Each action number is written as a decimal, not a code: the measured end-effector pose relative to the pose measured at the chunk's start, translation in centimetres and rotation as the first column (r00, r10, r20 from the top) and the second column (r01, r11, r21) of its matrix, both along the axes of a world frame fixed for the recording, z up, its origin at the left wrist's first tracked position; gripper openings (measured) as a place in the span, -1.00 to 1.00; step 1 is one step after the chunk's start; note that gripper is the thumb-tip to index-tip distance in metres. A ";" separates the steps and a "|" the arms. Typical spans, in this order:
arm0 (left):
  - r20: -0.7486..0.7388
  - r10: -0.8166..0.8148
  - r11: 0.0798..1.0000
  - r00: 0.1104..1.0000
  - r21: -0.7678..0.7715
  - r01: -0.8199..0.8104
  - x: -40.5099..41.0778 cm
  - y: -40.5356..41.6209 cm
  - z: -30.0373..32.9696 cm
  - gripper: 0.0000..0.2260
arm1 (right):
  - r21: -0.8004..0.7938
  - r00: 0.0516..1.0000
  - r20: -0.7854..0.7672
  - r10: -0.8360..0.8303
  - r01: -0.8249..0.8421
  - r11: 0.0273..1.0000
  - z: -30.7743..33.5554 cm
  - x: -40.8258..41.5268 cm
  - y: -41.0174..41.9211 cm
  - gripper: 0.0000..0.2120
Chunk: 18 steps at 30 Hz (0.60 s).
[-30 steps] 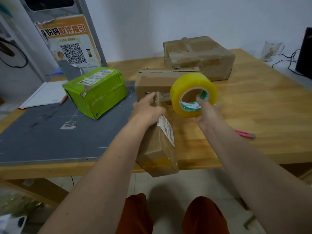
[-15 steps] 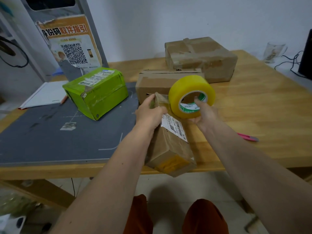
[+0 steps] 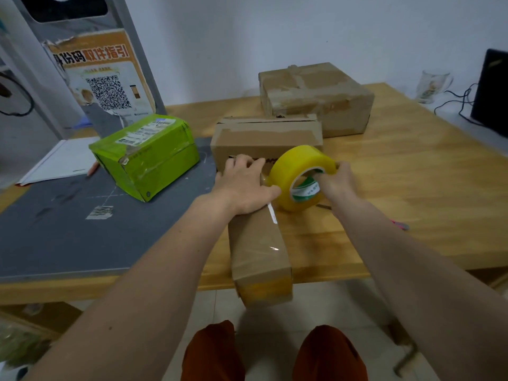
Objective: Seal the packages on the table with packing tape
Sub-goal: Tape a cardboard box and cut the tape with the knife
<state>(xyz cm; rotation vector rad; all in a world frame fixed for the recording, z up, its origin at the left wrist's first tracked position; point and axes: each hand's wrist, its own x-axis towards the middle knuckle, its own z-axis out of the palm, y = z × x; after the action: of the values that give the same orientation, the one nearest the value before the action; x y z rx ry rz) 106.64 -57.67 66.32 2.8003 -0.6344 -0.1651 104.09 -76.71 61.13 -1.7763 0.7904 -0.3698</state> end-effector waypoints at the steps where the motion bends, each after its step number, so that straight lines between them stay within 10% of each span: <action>1: 0.012 0.027 0.999 1.000 0.030 -0.027 -0.1 -0.1 -0.2 -0.23 | -0.054 1.000 -0.003 0.008 -0.008 0.999 -0.1 0.0 -0.1 -0.65; 11: -0.030 0.272 0.948 0.962 0.182 -0.263 0.0 -0.4 0.2 -0.08 | 0.063 1.000 -0.005 0.027 -0.026 0.998 -0.1 2.1 0.7 -0.68; 18: -0.257 0.017 1.000 0.966 -0.006 -0.019 2.3 -1.1 2.0 -0.23 | -0.021 0.985 -0.058 0.165 -0.166 0.986 0.3 0.2 -0.7 -0.64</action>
<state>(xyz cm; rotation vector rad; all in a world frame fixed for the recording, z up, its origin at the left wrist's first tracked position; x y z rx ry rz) 108.92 -58.73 68.34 2.7108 -0.5452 -0.5114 104.30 -77.37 61.41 -1.8685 0.6739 -0.2208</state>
